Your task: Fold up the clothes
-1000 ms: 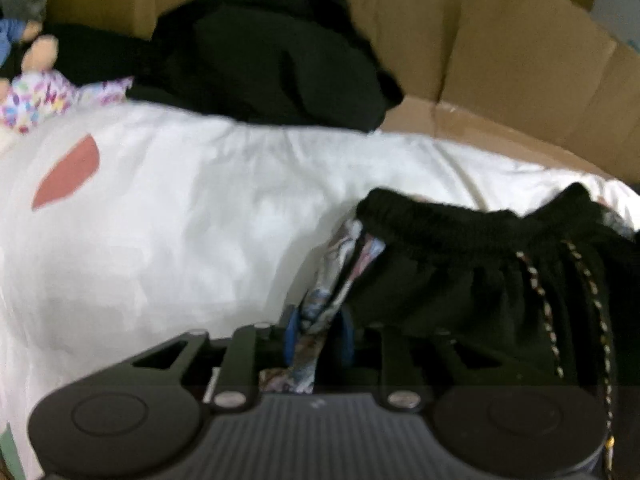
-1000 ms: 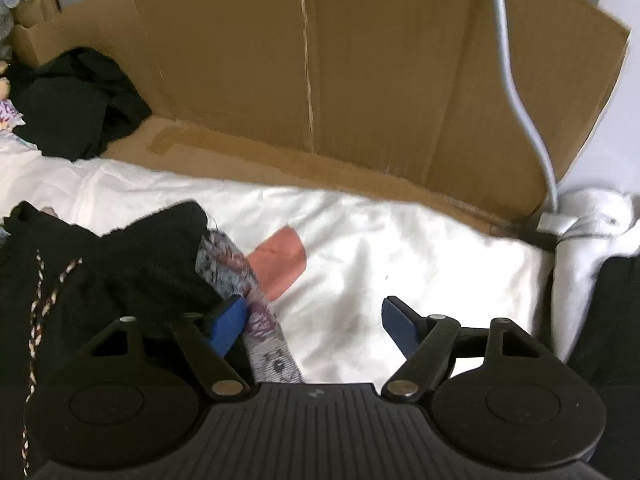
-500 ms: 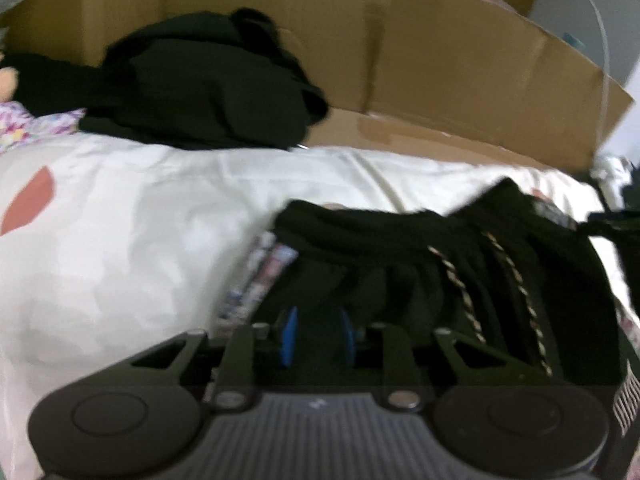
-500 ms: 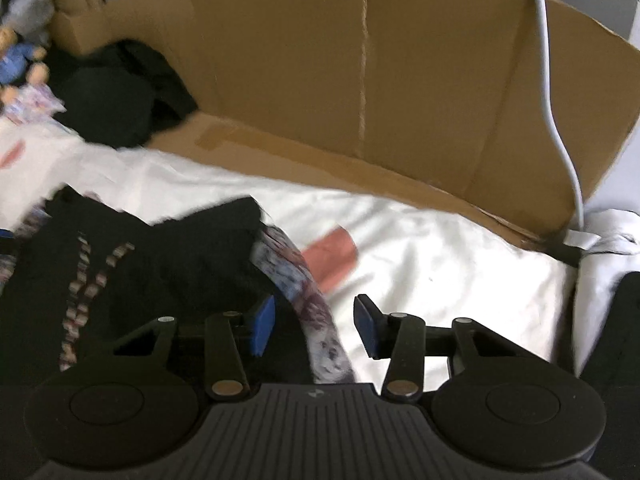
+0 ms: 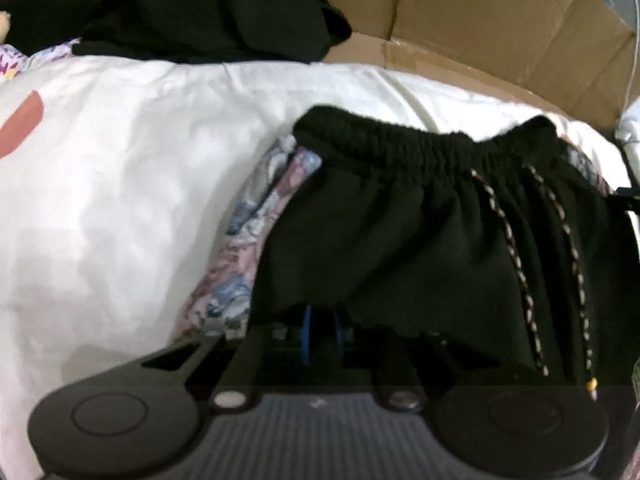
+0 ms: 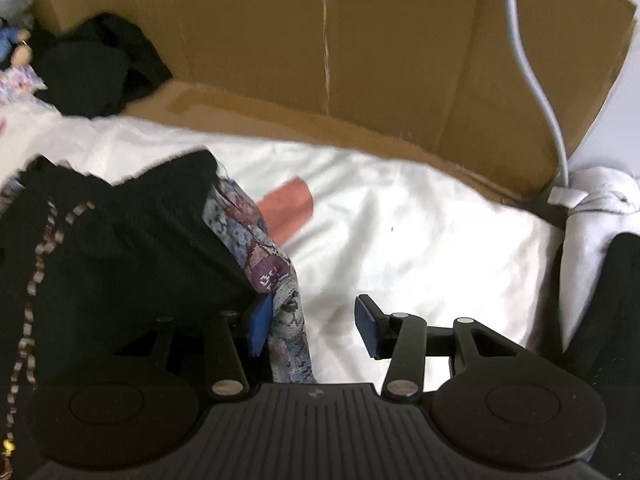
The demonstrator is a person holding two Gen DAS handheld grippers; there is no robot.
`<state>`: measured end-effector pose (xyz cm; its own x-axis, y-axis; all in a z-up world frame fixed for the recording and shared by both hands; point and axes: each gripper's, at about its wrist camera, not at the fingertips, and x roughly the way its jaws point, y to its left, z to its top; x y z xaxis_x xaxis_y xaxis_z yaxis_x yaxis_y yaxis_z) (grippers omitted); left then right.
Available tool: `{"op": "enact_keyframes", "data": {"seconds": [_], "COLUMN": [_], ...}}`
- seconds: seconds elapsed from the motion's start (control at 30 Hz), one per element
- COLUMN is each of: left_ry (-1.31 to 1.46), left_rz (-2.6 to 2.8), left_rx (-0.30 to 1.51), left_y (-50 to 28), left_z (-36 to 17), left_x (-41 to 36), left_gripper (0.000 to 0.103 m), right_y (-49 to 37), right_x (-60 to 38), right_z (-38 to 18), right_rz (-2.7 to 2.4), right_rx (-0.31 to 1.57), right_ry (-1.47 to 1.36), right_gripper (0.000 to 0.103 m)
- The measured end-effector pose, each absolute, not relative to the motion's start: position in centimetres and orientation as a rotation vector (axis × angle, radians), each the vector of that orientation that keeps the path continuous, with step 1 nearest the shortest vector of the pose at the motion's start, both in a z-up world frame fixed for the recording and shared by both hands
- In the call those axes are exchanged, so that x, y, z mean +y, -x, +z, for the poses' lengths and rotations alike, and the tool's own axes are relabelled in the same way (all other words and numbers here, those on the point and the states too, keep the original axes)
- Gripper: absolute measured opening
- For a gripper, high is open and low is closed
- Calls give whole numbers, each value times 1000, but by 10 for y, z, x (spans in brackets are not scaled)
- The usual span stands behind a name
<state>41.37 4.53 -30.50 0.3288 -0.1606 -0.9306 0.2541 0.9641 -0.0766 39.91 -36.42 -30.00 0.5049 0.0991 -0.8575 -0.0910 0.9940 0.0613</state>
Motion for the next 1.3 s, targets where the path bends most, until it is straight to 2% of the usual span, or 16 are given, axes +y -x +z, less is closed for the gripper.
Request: {"op": "enact_keyframes", "data": {"seconds": [0.2, 0.57, 0.8, 0.93, 0.97, 1.17, 1.3], "left_ry": [-78, -71, -153, -154, -154, -123, -52], "left_rz": [-291, -384, -381, -380, -379, -331, -357], "left_rx": [1156, 1099, 1198, 1206, 1209, 1200, 1207], "left_y": [-411, -418, -420, -420, -419, -418, -414], "left_z": [-289, -292, -326, -324, -322, -301, -284], "left_x": [33, -29, -57, -51, -49, -35, -30], "left_gripper": [16, 18, 21, 19, 21, 44, 49], "right_y": [-392, -406, -401, -400, -400, -380, -356], "right_x": [-355, -282, -248, -246, -249, -275, -283], "right_z": [-278, -298, -326, -320, -315, -277, -256], "right_rz": [143, 229, 257, 212, 203, 160, 130], "right_rx": [976, 984, 1020, 1054, 1059, 1042, 1023], "right_ry": [-40, -62, 38, 131, 116, 7, 26], "right_gripper": [49, 44, 44, 46, 47, 55, 62]}}
